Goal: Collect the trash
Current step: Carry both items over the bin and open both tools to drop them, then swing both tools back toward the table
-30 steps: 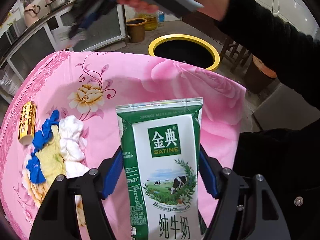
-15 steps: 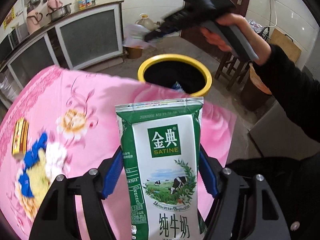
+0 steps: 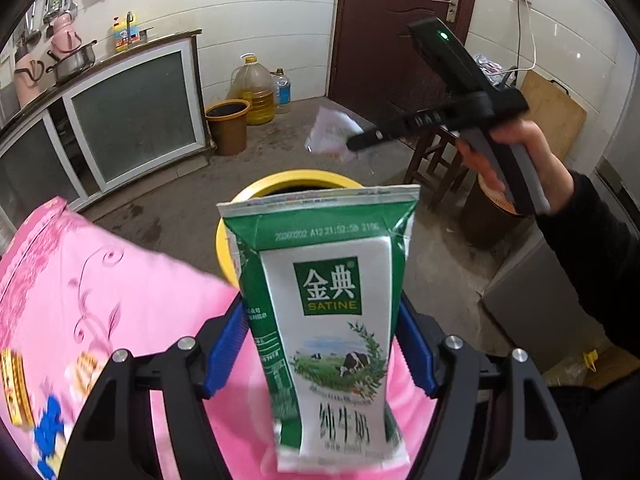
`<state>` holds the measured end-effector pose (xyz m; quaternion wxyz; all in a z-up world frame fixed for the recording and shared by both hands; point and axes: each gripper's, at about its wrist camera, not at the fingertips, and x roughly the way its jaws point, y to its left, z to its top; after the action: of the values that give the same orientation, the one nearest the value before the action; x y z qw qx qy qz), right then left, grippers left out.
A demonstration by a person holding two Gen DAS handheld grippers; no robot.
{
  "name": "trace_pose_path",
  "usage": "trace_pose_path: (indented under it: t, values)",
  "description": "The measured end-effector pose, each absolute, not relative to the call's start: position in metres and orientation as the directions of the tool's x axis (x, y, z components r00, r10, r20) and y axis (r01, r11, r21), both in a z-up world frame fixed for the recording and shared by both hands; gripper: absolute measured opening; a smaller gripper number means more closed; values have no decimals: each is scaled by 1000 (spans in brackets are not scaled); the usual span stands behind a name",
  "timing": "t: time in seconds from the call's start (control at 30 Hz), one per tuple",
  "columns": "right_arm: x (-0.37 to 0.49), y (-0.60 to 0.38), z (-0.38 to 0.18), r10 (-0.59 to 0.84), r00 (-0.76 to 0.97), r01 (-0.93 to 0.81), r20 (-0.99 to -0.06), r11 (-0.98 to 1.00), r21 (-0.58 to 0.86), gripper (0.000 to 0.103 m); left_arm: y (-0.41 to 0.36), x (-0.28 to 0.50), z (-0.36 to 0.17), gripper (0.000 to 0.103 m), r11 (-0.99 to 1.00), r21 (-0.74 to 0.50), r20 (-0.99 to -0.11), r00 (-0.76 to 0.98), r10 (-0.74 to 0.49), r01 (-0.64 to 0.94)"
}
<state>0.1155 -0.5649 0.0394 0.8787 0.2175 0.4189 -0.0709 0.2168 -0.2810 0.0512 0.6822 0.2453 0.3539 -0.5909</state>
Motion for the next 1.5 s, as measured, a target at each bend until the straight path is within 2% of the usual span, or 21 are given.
trace_pose_path:
  t: [0.2, 0.43, 0.7, 0.77, 0.83, 0.87, 0.9, 0.97, 1.0, 1.07, 1.27, 1.5]
  values:
    - [110, -577, 18, 66, 619, 323, -783, 887, 330, 26, -320, 233, 40, 66, 216, -168, -752, 16, -659, 962]
    - [118, -588, -1, 69, 601, 345, -796, 876, 336, 26, -352, 246, 44, 66, 232, -200, -730, 14, -683, 952]
    - [131, -595, -19, 85, 581, 350, -809, 872, 343, 27, -377, 257, 45, 66, 268, -143, -736, 79, -672, 953]
    - [134, -596, -24, 93, 574, 357, -813, 866, 350, 28, -383, 261, 40, 67, 282, -133, -740, 94, -666, 950]
    - [136, -598, -28, 102, 567, 361, -817, 861, 358, 38, -387, 264, 35, 67, 298, -139, -744, 100, -661, 944]
    - [136, -599, -29, 106, 567, 361, -817, 860, 361, 38, -389, 267, 32, 67, 302, -147, -744, 96, -662, 942]
    - [136, -599, -30, 109, 562, 362, -820, 859, 362, 40, -390, 266, 30, 68, 300, -156, -744, 88, -663, 941]
    - [137, -601, -32, 112, 552, 368, -826, 856, 362, 43, -391, 269, 26, 79, 311, -168, -742, 88, -665, 935]
    - [137, -603, -32, 106, 553, 375, -827, 854, 361, 47, -391, 270, 25, 81, 312, -170, -740, 88, -667, 935]
    - [135, -605, -32, 104, 552, 380, -827, 852, 360, 51, -392, 269, 24, 94, 318, -163, -737, 100, -668, 934]
    - [126, -606, -29, 99, 561, 390, -822, 845, 367, 54, -376, 270, 29, 95, 400, -146, -719, 181, -671, 905]
    - [114, -584, -13, 92, 594, 333, -799, 876, 349, 54, -289, 284, 46, 95, 481, -189, -670, 246, -701, 856]
